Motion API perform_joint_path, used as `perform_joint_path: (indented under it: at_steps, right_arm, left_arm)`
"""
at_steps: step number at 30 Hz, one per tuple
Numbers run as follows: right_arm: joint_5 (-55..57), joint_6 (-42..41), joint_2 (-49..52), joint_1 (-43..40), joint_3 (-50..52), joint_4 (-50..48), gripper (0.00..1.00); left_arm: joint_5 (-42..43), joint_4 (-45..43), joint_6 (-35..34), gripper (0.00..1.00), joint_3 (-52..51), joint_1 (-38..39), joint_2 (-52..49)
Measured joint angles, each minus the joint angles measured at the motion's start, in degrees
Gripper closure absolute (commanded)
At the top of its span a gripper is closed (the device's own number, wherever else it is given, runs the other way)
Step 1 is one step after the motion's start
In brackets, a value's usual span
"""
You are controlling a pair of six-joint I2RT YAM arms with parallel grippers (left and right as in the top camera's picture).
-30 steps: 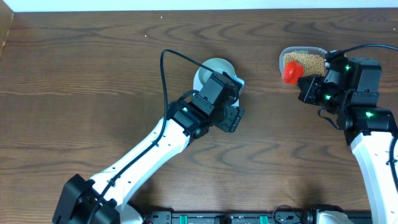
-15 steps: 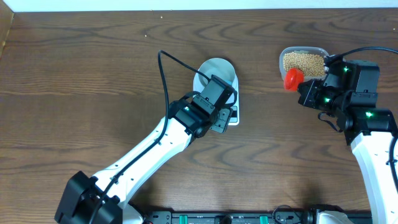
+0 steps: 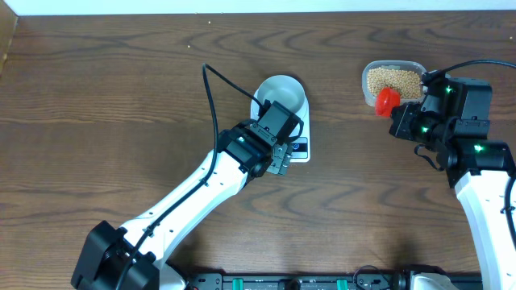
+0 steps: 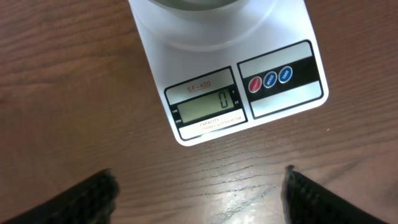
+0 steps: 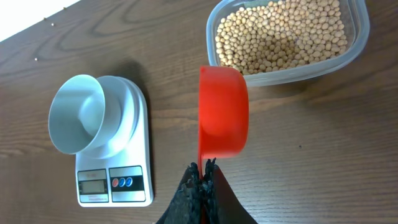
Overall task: Scoop item into bowl and weigh 50g on scale
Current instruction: 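Move the left gripper to the scale buttons and press tare, then dip the red scoop into the soybean tub with the right gripper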
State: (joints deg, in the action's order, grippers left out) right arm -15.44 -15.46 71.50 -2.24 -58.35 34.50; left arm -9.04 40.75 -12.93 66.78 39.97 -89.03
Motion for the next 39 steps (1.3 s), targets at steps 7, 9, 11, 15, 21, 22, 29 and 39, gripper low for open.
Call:
perform_joint_path:
  at_steps: [7, 9, 11, 15, 21, 22, 29, 39]
  right_arm:
    - [0.3, 0.2, 0.0, 0.0, 0.0, 0.1, 0.99]
    - [0.3, 0.2, 0.0, 0.0, 0.0, 0.1, 0.99]
    - [0.3, 0.2, 0.0, 0.0, 0.0, 0.1, 0.99]
    - [0.4, 0.2, 0.0, 0.0, 0.0, -0.4, 0.99]
    - [0.7, 0.3, 0.0, 0.0, -0.2, -1.0, 0.99]
    - [1.0, 0.3, 0.0, 0.0, -0.6, -0.2, 0.99]
    - [2.6, 1.7, 0.0, -2.8, -8.0, 5.0, 0.99]
    - [3.3, 5.6, 4.6, -9.5, -17.8, 8.2, 0.99]
  left_arm:
    - [-0.2, 0.0, -0.2, 0.00, 0.0, 0.0, 0.0]
    - [-0.3, 0.0, -0.2, 0.00, 0.0, 0.0, 0.0]
    - [-0.3, 0.0, -0.2, 0.00, 0.0, 0.0, 0.0]
    - [-0.3, 0.0, 0.2, 0.00, 0.0, 0.0, 0.0]
    - [1.3, 1.3, 6.0, 0.01, 0.0, -1.1, 0.1]
    - [3.0, 1.3, 7.1, 0.01, 0.0, -1.9, 0.3]
    - [10.9, 1.3, 10.2, 0.01, 0.0, -9.7, 4.3]
    - [12.2, 1.5, 10.4, 0.01, 0.0, -10.2, 6.3]
